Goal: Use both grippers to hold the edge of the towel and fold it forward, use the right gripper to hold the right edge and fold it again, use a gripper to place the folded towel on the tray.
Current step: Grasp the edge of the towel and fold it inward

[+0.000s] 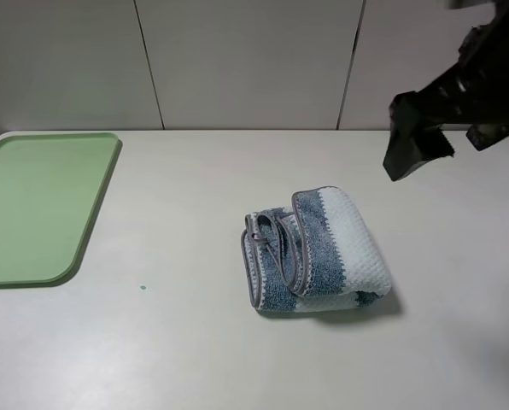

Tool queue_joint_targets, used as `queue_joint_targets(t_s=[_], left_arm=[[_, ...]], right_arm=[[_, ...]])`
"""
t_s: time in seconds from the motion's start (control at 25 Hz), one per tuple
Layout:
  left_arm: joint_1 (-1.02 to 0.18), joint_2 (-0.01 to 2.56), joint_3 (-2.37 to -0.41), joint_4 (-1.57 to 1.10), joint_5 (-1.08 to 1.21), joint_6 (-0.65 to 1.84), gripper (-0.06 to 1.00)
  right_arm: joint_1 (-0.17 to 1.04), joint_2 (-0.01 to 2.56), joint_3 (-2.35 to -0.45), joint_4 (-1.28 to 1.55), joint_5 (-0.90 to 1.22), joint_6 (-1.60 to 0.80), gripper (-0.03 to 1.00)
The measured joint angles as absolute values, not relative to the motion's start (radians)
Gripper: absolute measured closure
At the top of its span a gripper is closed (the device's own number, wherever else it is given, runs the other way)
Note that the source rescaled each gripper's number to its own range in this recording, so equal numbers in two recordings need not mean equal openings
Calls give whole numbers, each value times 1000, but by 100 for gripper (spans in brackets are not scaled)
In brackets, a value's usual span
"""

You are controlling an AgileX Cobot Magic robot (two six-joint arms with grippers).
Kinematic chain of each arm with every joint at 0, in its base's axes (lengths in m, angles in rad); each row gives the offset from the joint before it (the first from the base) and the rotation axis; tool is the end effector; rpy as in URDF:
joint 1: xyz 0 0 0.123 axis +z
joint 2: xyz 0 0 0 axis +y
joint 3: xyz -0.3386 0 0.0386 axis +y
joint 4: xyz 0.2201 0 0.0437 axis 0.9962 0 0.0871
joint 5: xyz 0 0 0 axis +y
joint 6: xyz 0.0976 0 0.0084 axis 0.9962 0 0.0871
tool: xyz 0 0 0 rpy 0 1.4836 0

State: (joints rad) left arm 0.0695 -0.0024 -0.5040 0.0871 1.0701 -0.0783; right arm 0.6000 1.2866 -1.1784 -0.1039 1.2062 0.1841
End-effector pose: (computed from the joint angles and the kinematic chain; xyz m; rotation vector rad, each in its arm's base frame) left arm -0.0809 0.0019 0.2610 -0.1559 2.0397 0.0988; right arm 0.1692 0.1043 0.3867 -0.6024 2.7188 0.0513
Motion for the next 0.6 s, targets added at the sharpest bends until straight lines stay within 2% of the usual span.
queue_joint_targets(t_s=[0.32,0.6], left_arm=[[69,-2,-504,87,1070,-78,3],[69,-2,-504,87,1070,-78,3]], right_arm=[[600,1005,-973,-97,1219,170,-3],[600,729,-868,-102,1221,169,-3]])
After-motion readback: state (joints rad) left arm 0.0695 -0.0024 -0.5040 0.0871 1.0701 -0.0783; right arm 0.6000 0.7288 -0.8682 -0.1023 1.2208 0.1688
